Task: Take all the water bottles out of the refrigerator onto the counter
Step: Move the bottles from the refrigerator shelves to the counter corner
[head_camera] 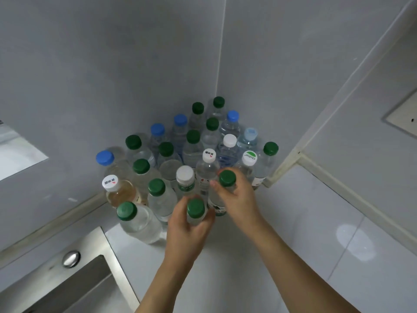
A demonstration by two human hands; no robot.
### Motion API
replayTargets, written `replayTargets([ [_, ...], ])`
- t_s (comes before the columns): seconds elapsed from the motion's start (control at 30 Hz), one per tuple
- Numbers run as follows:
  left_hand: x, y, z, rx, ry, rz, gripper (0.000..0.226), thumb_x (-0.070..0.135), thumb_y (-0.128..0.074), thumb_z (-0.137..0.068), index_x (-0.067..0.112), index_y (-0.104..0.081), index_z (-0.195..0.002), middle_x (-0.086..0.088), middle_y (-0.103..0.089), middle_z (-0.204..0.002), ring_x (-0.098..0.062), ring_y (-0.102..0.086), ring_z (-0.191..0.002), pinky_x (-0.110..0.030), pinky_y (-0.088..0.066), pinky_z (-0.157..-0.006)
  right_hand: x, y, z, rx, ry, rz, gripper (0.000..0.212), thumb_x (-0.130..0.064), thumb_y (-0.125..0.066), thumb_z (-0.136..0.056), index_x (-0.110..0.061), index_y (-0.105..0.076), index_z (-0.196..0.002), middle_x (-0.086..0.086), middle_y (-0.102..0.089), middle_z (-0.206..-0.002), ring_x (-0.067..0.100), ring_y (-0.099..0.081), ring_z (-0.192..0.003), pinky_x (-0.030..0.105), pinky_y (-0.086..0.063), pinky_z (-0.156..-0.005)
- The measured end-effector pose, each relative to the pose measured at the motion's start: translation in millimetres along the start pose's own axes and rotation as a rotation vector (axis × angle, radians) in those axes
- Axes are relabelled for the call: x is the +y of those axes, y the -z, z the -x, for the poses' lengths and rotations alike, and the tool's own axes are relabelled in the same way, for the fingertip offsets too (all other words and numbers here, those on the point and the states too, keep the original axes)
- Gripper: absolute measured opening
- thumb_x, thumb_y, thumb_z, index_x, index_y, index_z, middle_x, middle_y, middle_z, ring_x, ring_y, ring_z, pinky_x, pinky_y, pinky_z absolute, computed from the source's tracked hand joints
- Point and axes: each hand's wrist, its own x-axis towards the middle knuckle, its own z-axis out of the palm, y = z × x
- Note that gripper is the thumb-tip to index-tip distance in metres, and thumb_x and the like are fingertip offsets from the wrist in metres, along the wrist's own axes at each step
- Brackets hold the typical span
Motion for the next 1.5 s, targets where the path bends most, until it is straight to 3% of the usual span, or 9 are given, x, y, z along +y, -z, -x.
replayTargets([
  [0.2,-10,-1,-4,-0.049,-0.030,0.012,0.027,0.011,-0.077,-0.079,0.029,-0.059,-0.088,0.001,-0.066,-0.084,-0.019,-0.064,-0.079,-0.035,-0.053,-0.072,4,-2,-1,0.008,0.027,0.036,0.021,-0.022,-0.071,-0.086,-0.030,-0.054,-0.096,-0.007,-0.061,-0.088,0.010,-0.059,-0.085,0.021,-0.047,-0.080],
  [0.3,-8,1,-4,-0.082,0.020,-0.044,0.027,0.020,-0.078,-0.079,0.031,-0.057,-0.092,0.003,-0.067,-0.088,-0.017,-0.065,-0.085,-0.041,-0.054,-0.076,-2,5,1,-0.043,0.062,0.192,0.018,-0.026,-0.071,-0.086,-0.028,-0.054,-0.094,-0.006,-0.056,-0.093,0.004,-0.055,-0.089,0.015,-0.042,-0.079],
  [0.43,2,12,-1,-0.135,0.165,-0.450,0.049,0.053,-0.071,-0.075,0.033,-0.041,-0.109,0.013,-0.061,-0.096,-0.017,-0.062,-0.092,-0.032,-0.047,-0.072,-19,16,2,-0.146,-0.029,0.316,0.030,-0.034,-0.066,-0.089,-0.026,-0.054,-0.115,-0.013,-0.054,-0.110,0.003,-0.051,-0.102,0.022,-0.040,-0.090],
  [0.53,7,16,4,-0.187,0.219,-0.672,0.056,0.061,-0.064,-0.076,0.030,-0.036,-0.114,0.008,-0.058,-0.098,-0.025,-0.062,-0.096,-0.032,-0.045,-0.072,-30,26,8,-0.156,-0.072,0.334,0.039,-0.030,-0.062,-0.092,-0.023,-0.049,-0.128,-0.014,-0.049,-0.114,0.003,-0.047,-0.109,0.020,-0.036,-0.093],
  [0.63,9,11,3,-0.119,0.233,-0.602,0.048,0.057,-0.066,-0.077,0.030,-0.042,-0.108,0.007,-0.062,-0.099,-0.024,-0.063,-0.090,-0.034,-0.052,-0.076,-30,31,15,-0.118,-0.021,0.334,0.033,-0.022,-0.062,-0.091,-0.024,-0.054,-0.123,-0.012,-0.056,-0.113,0.008,-0.054,-0.111,0.030,-0.045,-0.098],
  [0.73,10,2,3,-0.039,0.222,-0.560,0.047,0.054,-0.067,-0.078,0.028,-0.044,-0.109,0.003,-0.066,-0.099,-0.028,-0.063,-0.090,-0.036,-0.052,-0.075,-25,31,21,-0.093,-0.007,0.387,0.042,-0.025,-0.060,-0.092,-0.025,-0.050,-0.132,-0.009,-0.057,-0.126,0.010,-0.052,-0.119,0.037,-0.046,-0.102],
  [0.93,7,-9,-1,0.037,0.167,-0.547,0.050,0.049,-0.066,-0.082,0.023,-0.044,-0.118,-0.004,-0.070,-0.101,-0.032,-0.065,-0.091,-0.031,-0.041,-0.068,-33,32,13,-0.068,0.078,0.508,0.043,-0.024,-0.056,-0.096,-0.023,-0.050,-0.139,0.001,-0.055,-0.134,0.017,-0.055,-0.119,0.036,-0.046,-0.102],
  [1.27,-2,-18,-3,0.077,0.147,-0.462,0.055,0.040,-0.075,-0.078,0.025,-0.043,-0.121,0.003,-0.067,-0.103,-0.029,-0.066,-0.093,-0.028,-0.041,-0.068,-31,38,12,-0.099,0.086,0.503,0.044,-0.024,-0.061,-0.094,-0.021,-0.054,-0.137,0.000,-0.060,-0.131,0.015,-0.059,-0.115,0.032,-0.046,-0.102],
  [1.5,-7,-22,0,0.095,0.176,-0.483,0.056,0.042,-0.076,-0.078,0.017,-0.043,-0.115,-0.005,-0.068,-0.104,-0.032,-0.065,-0.093,-0.033,-0.047,-0.071,-30,41,15,-0.135,0.045,0.475,0.050,-0.023,-0.058,-0.095,-0.028,-0.045,-0.143,-0.002,-0.055,-0.139,0.015,-0.052,-0.126,0.036,-0.042,-0.107],
])
